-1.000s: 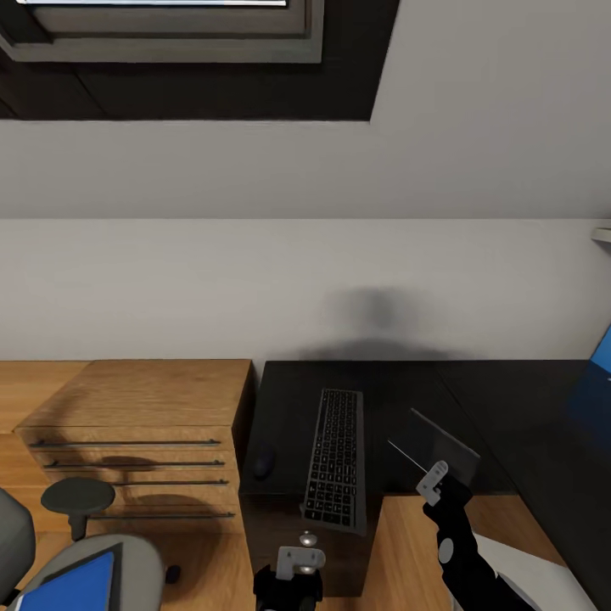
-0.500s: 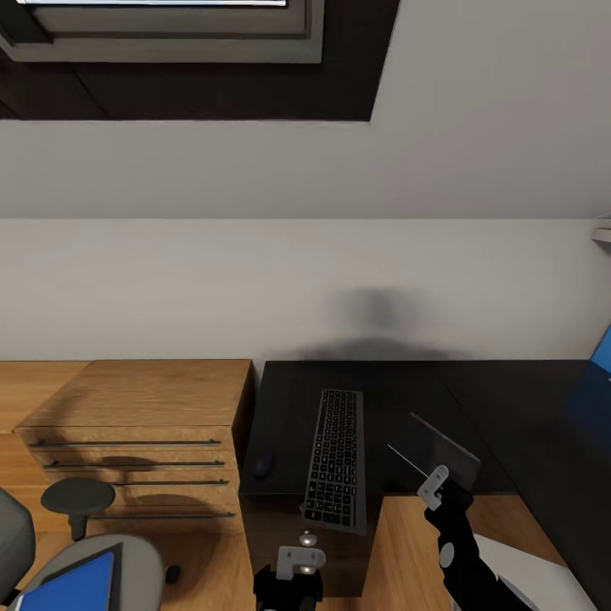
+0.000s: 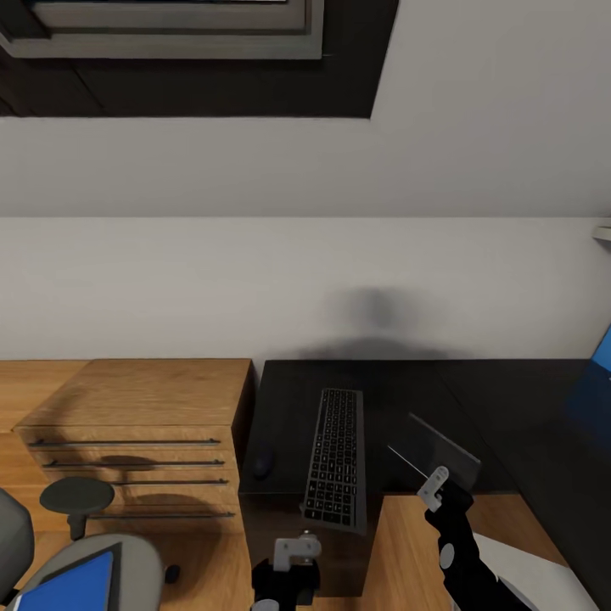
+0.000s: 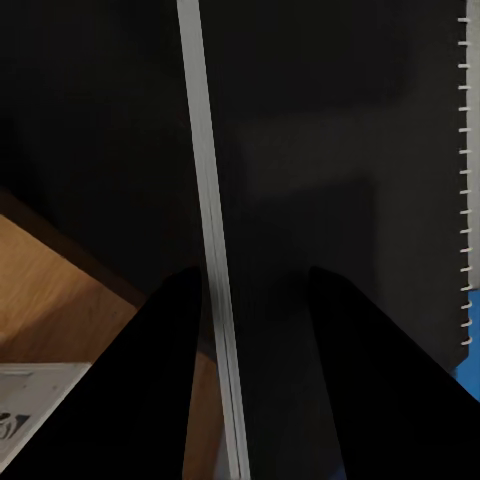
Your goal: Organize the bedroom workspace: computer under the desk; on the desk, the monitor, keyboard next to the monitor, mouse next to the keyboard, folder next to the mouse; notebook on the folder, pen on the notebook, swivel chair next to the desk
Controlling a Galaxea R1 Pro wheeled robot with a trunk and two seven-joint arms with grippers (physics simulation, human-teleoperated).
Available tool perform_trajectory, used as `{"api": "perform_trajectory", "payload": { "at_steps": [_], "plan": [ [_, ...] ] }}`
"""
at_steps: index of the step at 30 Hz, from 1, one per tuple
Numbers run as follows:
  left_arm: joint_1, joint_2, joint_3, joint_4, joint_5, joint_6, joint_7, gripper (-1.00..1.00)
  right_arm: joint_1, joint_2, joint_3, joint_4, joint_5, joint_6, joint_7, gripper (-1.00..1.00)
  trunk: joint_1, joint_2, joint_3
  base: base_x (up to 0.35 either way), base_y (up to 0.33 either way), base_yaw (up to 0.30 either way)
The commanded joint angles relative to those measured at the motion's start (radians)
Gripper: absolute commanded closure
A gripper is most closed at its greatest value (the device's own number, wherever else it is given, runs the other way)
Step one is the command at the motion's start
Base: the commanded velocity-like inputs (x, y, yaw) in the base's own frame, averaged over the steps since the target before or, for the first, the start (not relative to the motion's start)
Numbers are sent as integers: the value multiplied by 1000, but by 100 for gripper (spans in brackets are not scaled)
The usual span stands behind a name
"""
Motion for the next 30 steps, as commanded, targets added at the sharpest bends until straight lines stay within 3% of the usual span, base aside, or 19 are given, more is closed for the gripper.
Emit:
{"api": "perform_trajectory", "payload": {
  "at_steps": [1,26,30],
  "plan": [
    [-1,0,2,-2,4,4,7,-100,-1,-1,5,0,8,9,-4,100,4,-8,-5,0,0,0],
    [-1,-2,5,-1,4,4,7,-100,-1,0,6,0,9,9,-4,100,100,-183,-83,0,0,0],
    [-1,-2,4,-1,3,4,6,-100,-1,0,6,0,9,9,-4,100,100,-183,-83,0,0,0]
  ]
}}
